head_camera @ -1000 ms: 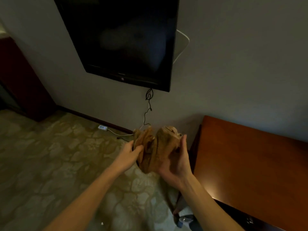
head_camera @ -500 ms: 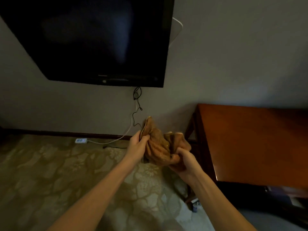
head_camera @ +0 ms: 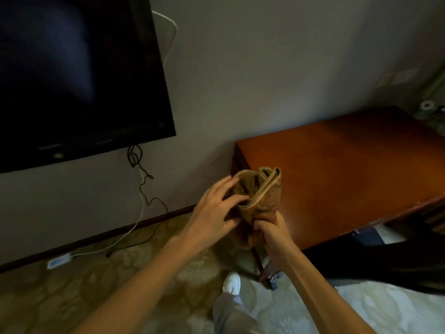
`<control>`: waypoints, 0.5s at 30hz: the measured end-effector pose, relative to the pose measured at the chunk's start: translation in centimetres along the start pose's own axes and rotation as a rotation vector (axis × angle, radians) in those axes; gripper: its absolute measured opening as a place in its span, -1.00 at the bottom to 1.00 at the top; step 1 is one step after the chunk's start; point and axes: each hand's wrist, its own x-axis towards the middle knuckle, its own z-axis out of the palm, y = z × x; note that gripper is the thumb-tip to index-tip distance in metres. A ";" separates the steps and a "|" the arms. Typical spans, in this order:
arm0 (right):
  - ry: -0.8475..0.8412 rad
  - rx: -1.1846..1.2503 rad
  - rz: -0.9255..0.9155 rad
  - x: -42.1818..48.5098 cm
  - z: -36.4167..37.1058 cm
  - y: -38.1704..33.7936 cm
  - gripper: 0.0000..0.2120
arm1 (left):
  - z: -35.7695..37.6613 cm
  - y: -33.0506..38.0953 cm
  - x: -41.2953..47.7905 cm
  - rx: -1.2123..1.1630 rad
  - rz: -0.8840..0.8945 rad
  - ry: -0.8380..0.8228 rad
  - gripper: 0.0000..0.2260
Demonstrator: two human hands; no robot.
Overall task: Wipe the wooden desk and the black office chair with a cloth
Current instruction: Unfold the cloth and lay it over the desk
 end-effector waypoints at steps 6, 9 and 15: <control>-0.168 -0.020 0.113 6.2 -2.5 -4.1 -0.57 | 0.6 -3.8 10.0 0.006 0.073 -0.111 -0.72; -0.248 0.136 0.154 9.1 -4.4 -7.0 -0.49 | 0.6 -4.7 15.3 0.002 0.109 -0.294 -0.74; 0.124 -0.326 -0.065 13.0 -5.9 -8.7 -0.63 | 2.2 -4.3 23.8 -0.438 -0.196 -0.520 -0.60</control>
